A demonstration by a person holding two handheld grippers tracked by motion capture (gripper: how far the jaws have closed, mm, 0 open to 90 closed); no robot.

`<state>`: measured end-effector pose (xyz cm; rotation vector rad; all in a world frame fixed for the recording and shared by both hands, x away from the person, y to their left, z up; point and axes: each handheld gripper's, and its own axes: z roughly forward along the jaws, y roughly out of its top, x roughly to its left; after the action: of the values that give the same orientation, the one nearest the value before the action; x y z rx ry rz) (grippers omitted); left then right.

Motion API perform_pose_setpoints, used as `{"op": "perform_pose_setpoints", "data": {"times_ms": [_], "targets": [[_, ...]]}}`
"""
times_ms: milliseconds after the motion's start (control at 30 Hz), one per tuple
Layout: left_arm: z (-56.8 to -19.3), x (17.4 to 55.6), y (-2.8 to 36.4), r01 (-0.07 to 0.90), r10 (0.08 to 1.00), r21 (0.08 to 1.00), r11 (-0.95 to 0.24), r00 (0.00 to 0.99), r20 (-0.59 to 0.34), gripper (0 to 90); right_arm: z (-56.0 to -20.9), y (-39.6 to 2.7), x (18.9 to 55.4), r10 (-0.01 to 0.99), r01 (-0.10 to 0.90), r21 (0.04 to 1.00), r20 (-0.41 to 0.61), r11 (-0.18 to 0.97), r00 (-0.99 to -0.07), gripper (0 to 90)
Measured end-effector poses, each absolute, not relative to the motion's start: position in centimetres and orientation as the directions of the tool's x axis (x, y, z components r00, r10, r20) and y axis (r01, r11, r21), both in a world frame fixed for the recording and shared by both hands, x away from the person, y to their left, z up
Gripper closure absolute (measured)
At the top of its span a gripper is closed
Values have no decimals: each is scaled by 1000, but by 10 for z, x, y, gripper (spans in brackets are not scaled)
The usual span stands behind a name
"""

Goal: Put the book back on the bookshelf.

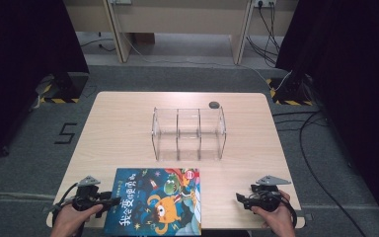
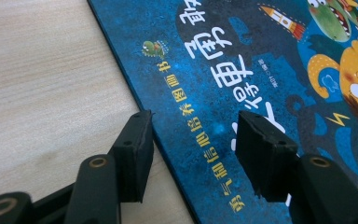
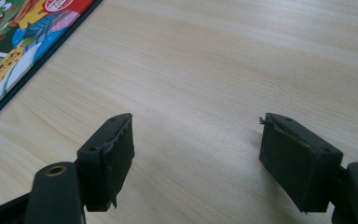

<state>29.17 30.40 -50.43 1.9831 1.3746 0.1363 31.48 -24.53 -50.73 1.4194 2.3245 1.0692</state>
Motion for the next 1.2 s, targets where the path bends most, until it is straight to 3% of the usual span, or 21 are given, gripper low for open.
{"op": "perform_pose_setpoints", "data": {"times_ms": [400,833,1200], "targets": [[-505,289,261,779,771,580,-237,514,-376,506,-508,-245,316,833,687,680,206,256,-514,271],[-507,283,214,738,706,607,-294,596,-382,476,-508,-243,316,807,705,676,285,213,-517,302],[-509,286,195,726,675,617,-304,621,-398,460,-509,-239,317,804,702,680,288,210,-520,303]]}}
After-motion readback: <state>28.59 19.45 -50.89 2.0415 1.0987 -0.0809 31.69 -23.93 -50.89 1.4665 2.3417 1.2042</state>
